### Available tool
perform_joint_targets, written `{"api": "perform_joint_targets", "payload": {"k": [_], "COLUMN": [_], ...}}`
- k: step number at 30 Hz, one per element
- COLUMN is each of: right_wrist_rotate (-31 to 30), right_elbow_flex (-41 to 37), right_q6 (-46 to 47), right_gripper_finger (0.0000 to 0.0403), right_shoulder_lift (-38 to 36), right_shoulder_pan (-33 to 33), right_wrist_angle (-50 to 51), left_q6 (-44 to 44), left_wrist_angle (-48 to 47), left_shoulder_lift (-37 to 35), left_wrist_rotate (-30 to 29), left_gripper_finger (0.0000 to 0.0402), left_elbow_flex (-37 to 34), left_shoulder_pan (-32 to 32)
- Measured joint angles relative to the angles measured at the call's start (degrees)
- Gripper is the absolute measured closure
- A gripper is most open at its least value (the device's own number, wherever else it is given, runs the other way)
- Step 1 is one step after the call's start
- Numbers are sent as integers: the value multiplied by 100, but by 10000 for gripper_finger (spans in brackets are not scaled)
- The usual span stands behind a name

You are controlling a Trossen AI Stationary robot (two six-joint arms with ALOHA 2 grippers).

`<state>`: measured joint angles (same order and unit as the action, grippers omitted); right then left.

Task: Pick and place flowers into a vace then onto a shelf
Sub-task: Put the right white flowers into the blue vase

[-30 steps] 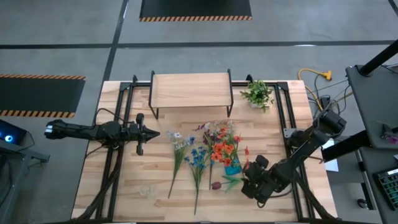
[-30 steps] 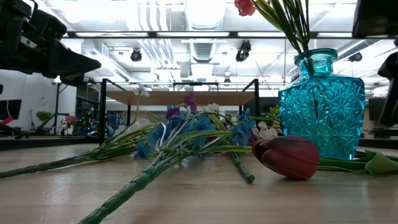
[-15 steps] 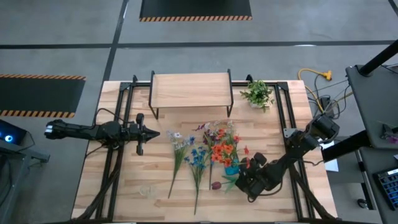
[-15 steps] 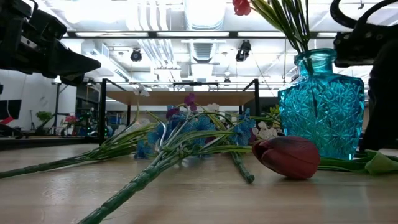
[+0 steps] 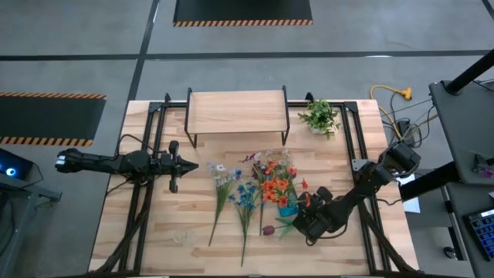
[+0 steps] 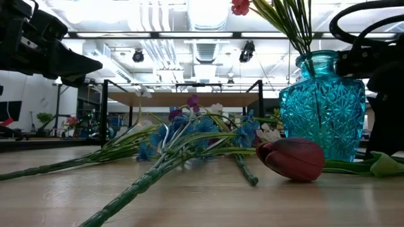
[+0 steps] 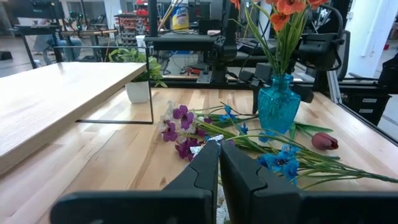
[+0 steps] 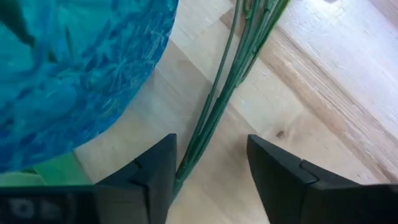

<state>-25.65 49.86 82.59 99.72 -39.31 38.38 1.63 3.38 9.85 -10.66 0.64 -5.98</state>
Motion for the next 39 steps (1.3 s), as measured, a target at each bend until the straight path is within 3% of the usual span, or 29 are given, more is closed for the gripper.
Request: {"api": "perform_joint_targets", "payload": {"k": [9, 14, 18, 23, 39], "right_wrist_rotate": [69, 164, 129, -114, -2122], "right_elbow_flex": [-17, -46, -45, -54, -58], "right_q6": [-50, 336, 843, 894, 1309], "right_gripper_finger": [329, 385, 387, 388, 390], "right_shoulder_lift": [-56, -186, -449, -920, -2195], "right_shoulder_pan": [-4, -7, -76, -220, -945], "right_wrist_angle": [268, 1055, 1713, 1830, 2228], "left_q6": [0, 0, 0, 0, 0], "left_wrist_angle": [0, 0, 0, -2, 0], "left_shoulder_lift": [0, 0, 0, 0, 0], "left_wrist_rotate": [0, 0, 0, 2, 0], "left_gripper_finger": [402, 402, 402, 402, 402], "left_elbow_flex": [-2, -1, 0, 0, -1], "left_shoulder_pan": [0, 0, 0, 0, 0]}}
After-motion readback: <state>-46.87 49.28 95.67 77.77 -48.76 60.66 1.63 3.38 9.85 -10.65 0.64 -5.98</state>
